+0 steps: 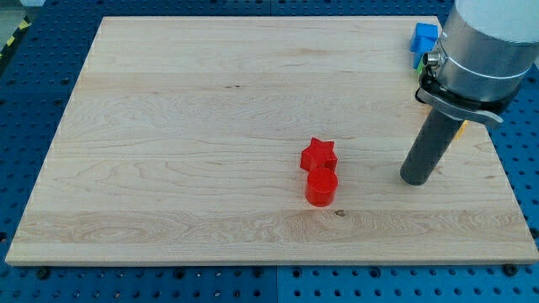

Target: Slide the yellow hexagon to the top side of the red star

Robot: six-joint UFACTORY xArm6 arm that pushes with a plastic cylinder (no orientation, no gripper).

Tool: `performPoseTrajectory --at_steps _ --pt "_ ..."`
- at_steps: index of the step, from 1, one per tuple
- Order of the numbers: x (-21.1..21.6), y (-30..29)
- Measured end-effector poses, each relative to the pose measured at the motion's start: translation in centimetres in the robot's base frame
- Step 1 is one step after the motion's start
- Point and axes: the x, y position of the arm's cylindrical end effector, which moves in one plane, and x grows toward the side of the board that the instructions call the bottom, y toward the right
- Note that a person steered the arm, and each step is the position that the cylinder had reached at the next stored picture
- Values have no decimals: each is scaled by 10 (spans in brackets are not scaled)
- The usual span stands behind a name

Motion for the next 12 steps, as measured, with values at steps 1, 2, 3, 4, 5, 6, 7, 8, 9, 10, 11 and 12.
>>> performPoseTrajectory --at_steps 1,2,3,4,5,6,7,8,9,10,11,12 --pt "5 30" --pt "10 67" --pt "8 115" --pt "-20 165" --pt "-57 166" --pt "-76 165" --pt "-94 163" --pt "-85 148" --pt "-79 125" --pt "-81 124" --pt "-82 124" --pt "-90 112"
